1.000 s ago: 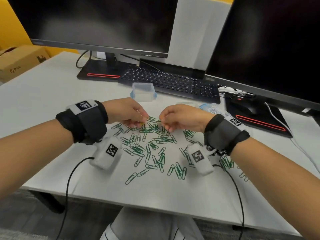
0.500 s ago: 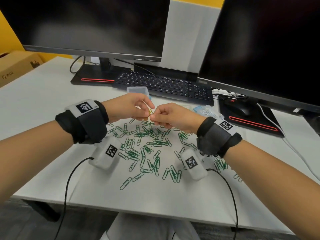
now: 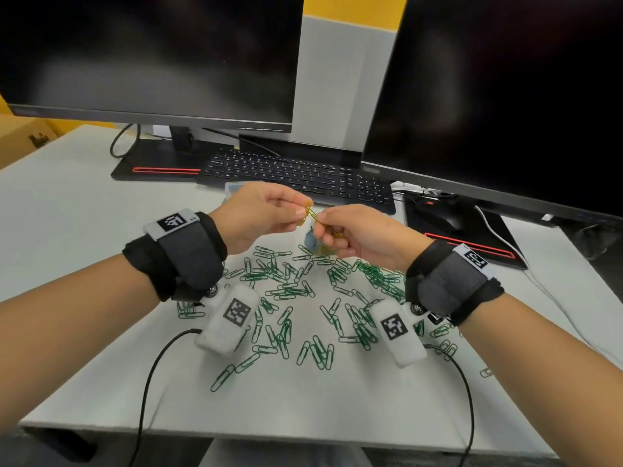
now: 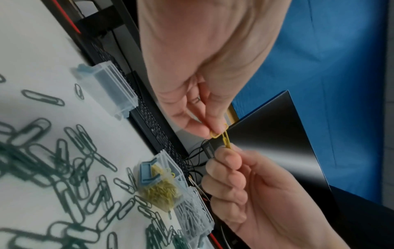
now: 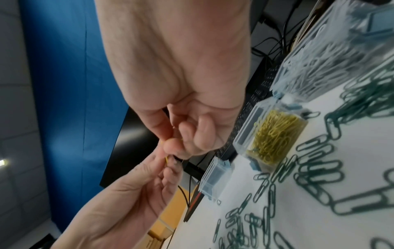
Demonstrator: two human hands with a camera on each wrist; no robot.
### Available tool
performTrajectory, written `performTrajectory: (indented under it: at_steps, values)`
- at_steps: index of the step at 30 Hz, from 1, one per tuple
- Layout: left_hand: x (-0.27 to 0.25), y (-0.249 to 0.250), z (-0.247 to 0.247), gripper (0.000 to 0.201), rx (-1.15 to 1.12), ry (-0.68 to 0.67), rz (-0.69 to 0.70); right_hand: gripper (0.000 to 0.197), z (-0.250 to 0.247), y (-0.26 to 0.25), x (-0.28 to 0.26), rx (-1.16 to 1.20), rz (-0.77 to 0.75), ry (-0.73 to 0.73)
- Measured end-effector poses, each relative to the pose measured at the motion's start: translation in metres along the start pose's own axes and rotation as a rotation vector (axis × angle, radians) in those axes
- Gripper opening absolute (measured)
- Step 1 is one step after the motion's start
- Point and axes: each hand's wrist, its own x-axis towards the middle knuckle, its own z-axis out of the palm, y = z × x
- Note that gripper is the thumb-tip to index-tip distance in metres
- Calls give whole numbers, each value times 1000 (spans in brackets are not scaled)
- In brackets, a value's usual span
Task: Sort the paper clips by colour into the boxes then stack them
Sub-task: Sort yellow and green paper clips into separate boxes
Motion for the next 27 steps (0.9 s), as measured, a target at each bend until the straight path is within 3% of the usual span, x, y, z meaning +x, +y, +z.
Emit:
performTrajectory:
  at_steps: [6, 11, 14, 17, 21, 25, 27]
  values:
    - [3, 4, 15, 14, 112, 66, 159, 29, -9, -1, -7, 0, 8, 57]
    - [9, 8, 15, 14, -135, 72, 81, 25, -6, 2, -8, 9, 2, 100]
    - [11, 6, 14, 27, -176, 12, 27, 24, -7, 1, -9, -11, -11, 116]
    - [16, 7, 17, 13, -81, 48, 29, 25, -11, -2, -7, 17, -24, 133]
    - [28, 13, 22, 6, -276, 36, -24, 24, -23, -9, -4, 123, -35, 158]
    - [42, 12, 37, 7, -341, -101, -70, 27, -24, -16, 0, -117, -1, 151]
    - [49, 13, 40, 8, -267, 7, -68, 29, -36, -22, 3, -430, -1, 264]
